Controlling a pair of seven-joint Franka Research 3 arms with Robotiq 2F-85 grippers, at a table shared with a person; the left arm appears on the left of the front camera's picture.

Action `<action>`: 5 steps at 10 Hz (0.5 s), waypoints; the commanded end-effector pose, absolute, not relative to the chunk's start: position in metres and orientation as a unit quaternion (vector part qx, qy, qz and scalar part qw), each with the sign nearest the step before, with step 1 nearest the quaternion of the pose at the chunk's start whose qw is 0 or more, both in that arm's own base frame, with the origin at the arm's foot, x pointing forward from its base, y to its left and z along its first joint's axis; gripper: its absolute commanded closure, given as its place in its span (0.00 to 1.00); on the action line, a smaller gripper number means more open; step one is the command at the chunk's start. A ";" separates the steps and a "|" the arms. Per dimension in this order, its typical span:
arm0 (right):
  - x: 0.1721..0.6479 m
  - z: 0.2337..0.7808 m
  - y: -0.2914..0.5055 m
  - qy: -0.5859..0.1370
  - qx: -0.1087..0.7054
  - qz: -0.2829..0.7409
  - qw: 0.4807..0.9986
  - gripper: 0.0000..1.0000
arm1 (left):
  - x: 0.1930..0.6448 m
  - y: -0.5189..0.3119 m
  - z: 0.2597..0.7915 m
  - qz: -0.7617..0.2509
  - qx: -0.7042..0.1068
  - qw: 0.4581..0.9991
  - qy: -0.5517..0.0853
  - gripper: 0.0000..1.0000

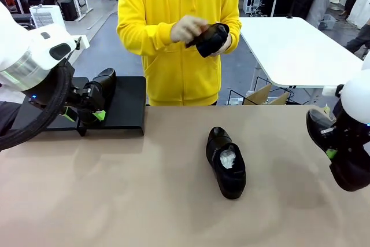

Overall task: Organize the shoes by placing them on the stand.
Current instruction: Pick up one Shoe and place it in the middle of the table.

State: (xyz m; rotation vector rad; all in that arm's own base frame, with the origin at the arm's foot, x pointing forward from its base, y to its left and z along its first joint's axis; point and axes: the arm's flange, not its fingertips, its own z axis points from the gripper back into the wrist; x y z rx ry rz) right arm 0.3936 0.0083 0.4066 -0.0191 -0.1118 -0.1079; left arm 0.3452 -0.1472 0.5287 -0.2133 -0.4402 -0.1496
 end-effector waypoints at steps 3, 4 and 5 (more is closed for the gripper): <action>0.355 0.434 0.091 -0.081 -0.009 -0.033 0.996 1.00 | 0.345 -0.145 0.530 -0.077 -0.115 0.967 -0.216 0.25; 0.361 0.439 0.064 -0.095 0.000 -0.032 0.995 1.00 | 0.345 -0.145 0.530 -0.077 -0.115 0.967 -0.216 0.25; 0.361 0.439 0.064 -0.095 0.000 -0.032 0.995 1.00 | 0.345 -0.145 0.530 -0.077 -0.115 0.967 -0.216 0.25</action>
